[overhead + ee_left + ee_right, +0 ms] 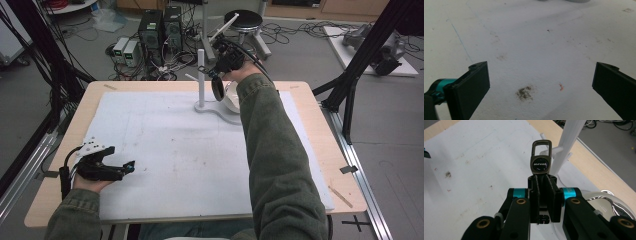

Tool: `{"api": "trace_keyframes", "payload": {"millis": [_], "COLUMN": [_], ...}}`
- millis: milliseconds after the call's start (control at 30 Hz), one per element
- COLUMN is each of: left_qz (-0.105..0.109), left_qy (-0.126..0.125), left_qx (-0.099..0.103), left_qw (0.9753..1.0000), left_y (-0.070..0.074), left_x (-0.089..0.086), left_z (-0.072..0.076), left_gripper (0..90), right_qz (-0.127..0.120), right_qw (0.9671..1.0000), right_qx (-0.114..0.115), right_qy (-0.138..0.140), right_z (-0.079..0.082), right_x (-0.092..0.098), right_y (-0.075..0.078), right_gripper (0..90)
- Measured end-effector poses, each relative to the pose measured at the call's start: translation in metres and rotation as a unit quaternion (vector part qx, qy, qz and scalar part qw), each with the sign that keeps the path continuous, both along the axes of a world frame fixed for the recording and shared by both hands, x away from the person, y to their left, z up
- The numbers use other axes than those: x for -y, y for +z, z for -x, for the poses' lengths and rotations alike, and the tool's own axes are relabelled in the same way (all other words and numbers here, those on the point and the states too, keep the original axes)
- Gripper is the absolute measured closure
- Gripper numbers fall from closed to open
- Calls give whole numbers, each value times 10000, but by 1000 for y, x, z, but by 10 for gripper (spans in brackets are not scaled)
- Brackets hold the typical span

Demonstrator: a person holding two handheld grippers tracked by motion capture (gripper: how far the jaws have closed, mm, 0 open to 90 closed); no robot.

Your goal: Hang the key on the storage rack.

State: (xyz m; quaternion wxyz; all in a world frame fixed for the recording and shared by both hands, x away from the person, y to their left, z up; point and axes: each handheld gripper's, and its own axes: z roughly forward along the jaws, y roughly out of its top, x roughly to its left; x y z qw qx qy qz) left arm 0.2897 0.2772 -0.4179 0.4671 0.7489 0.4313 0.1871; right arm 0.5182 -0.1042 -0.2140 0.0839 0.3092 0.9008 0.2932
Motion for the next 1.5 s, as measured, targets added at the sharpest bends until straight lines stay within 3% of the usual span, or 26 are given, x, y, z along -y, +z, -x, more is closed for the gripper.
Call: {"api": "trace_keyframes", "payload": {"millis": [400,567,700,833,1000,1133,1433,1500], "left_qz": [-19,-23,-33,-20,-25,-43,-26,-32], "left_qy": [-12,-11,-16,-17,-24,-35,-17,-13], "left_qx": [1,6,-3,-22,-25,-45,-64,-71], "left_qw": [10000,10000,10000,10000,10000,10000,10000,10000], "left_y": [0,0,0,0,0,0,0,0], "left_x": [0,0,0,1,1,1,2,2], "left_z": [0,0,0,0,1,1,1,1], "left_gripper": [17,17,17,17,17,17,17,17], "right_qz": [60,126,131,343,315,391,143,34], "right_qw": [9999,9997,9995,9991,9991,9986,9978,9974], "right_qx": [-37,-182,-260,-254,-204,-201,-232,-222], "right_qy": [-119,-118,-86,-49,-190,-288,-609,-681], "right_z": [-6,-8,-7,-3,3,7,16,20], "right_x": [-2,-4,-2,-1,3,10,37,45], "right_y": [-15,-21,-23,-24,-29,-36,-53,-58], "right_gripper": [812,788,689,598,391,285,96,7]}}
